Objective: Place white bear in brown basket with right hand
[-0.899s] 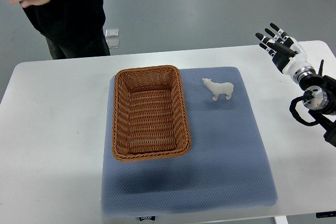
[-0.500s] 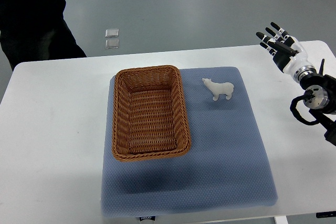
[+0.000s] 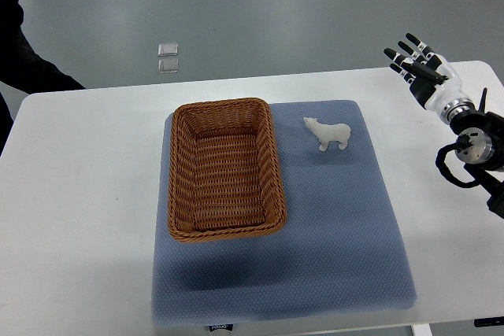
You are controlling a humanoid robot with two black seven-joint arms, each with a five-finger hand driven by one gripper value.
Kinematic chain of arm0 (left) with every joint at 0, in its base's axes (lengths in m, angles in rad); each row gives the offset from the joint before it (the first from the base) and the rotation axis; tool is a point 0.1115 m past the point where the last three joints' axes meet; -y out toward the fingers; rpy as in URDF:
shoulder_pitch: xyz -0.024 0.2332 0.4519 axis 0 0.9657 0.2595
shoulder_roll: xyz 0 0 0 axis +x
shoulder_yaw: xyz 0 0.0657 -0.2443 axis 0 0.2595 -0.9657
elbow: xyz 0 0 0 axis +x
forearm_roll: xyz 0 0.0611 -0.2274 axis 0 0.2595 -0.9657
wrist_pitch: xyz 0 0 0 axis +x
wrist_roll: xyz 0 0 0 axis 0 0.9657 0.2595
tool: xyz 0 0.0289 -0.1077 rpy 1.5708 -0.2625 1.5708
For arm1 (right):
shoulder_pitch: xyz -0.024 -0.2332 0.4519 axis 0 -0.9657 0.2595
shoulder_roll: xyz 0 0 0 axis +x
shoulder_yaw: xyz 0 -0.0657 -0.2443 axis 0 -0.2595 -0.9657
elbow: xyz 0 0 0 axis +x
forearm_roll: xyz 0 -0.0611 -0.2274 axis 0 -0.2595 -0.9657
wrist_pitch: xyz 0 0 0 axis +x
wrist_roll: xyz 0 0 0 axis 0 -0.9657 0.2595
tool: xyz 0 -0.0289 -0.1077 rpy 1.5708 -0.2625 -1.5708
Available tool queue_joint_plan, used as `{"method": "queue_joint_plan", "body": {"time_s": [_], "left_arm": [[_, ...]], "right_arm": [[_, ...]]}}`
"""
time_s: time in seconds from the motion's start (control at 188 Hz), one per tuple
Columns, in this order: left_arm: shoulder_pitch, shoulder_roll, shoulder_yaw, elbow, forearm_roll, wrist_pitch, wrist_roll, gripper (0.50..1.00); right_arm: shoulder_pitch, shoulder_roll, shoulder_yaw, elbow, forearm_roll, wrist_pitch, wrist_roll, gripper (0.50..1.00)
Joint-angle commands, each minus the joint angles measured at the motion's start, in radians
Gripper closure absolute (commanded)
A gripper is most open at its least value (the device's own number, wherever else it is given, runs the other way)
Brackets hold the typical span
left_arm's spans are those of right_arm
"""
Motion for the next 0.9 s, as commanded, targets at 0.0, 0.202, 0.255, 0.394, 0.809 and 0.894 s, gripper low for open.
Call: {"method": "queue_joint_plan", "body": {"time_s": [0.0, 0.202, 0.255, 0.394, 0.809, 0.894], "left_arm": [[0.000, 0.000, -0.001, 0.000, 0.000, 0.000, 0.000, 0.500], [0.000, 0.000, 0.001, 0.000, 0.000, 0.000, 0.000, 0.500], [0.000, 0.000, 0.001, 0.000, 0.000, 0.000, 0.000, 0.500], [0.001, 0.000, 0.001, 0.000, 0.001, 0.000, 0.000, 0.500], [0.000, 0.000, 0.001, 0.000, 0.001, 0.000, 0.000, 0.500], [0.000, 0.000, 0.001, 0.000, 0.000, 0.000, 0.000, 0.500]], "right_arm": [[0.001, -0.002, 0.000, 0.000, 0.000, 0.001, -0.002, 0.579], [0.001, -0.001, 0.000, 0.000, -0.002, 0.002, -0.002, 0.579], [0.001, -0.002, 0.000, 0.000, -0.002, 0.002, -0.002, 0.579], [0.001, -0.002, 0.000, 0.000, -0.002, 0.002, 0.000, 0.576], [0.004, -0.001, 0.000, 0.000, -0.002, 0.002, 0.000, 0.577], [0.004, 0.001, -0.002, 0.000, -0.002, 0.004, 0.000, 0.576]]}}
